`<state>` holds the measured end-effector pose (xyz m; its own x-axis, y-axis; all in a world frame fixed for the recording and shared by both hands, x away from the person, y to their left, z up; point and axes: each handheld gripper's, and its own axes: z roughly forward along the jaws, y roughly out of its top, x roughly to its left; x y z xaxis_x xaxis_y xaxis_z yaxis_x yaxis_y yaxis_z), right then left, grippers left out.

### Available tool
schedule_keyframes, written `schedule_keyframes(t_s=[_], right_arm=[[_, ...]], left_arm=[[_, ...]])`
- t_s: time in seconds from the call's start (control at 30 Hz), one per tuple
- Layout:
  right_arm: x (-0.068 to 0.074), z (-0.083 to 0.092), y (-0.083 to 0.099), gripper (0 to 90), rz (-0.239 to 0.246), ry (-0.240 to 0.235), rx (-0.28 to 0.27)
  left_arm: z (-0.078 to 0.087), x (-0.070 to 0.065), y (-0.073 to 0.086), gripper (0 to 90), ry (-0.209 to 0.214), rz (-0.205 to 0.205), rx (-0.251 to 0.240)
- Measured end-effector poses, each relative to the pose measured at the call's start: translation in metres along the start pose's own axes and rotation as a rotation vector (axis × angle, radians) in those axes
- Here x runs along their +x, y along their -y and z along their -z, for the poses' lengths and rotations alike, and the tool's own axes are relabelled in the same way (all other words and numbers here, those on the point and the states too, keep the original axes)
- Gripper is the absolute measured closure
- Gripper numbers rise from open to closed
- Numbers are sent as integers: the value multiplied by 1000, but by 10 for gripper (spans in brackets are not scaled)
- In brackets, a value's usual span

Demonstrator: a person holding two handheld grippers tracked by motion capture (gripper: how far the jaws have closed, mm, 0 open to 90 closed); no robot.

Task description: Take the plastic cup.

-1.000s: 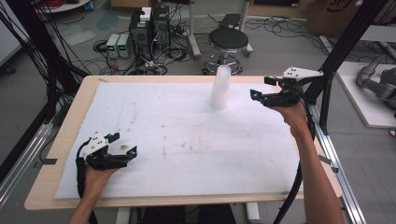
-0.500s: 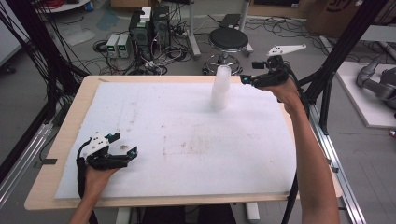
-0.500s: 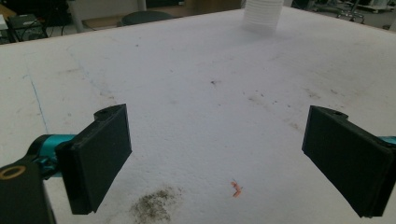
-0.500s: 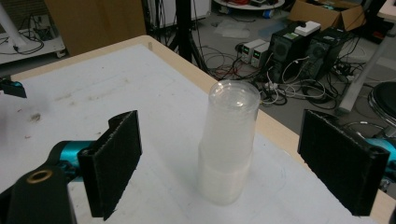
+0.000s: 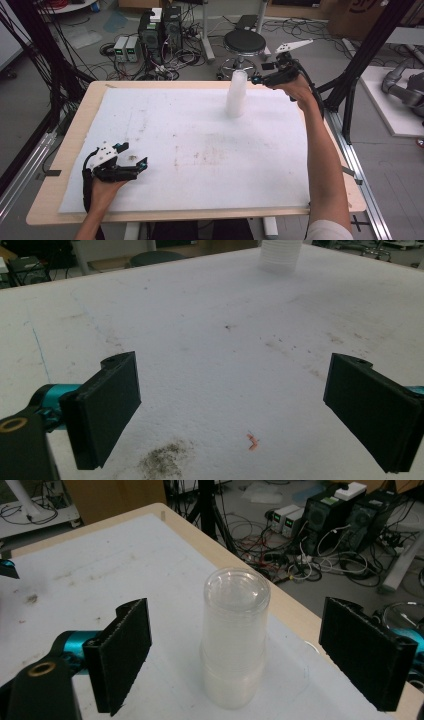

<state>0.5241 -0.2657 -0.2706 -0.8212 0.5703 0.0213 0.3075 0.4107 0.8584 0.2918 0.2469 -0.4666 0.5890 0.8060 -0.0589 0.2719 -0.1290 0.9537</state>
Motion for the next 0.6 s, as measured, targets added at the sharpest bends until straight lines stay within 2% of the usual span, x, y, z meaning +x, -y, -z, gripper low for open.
schedule_keyframes(t_s=[0.1,0.13,0.17,0.27,0.37,0.6], right_arm=[[-3,-8,0,131,15,-9,-18],[-3,-11,0,132,1,-29,-24],[-3,-11,0,132,1,-29,-24],[-5,-18,-5,131,1,-42,18],[-3,-23,-14,131,14,-61,28],[-6,-32,-23,131,28,-46,19]], left_arm=[[0,0,0,80,1,-3,4],[0,0,0,79,1,-2,4],[0,0,0,79,-1,-2,2],[0,0,0,80,-2,-1,3],[0,0,0,80,-2,-2,3],[0,-1,0,80,-2,-4,3]])
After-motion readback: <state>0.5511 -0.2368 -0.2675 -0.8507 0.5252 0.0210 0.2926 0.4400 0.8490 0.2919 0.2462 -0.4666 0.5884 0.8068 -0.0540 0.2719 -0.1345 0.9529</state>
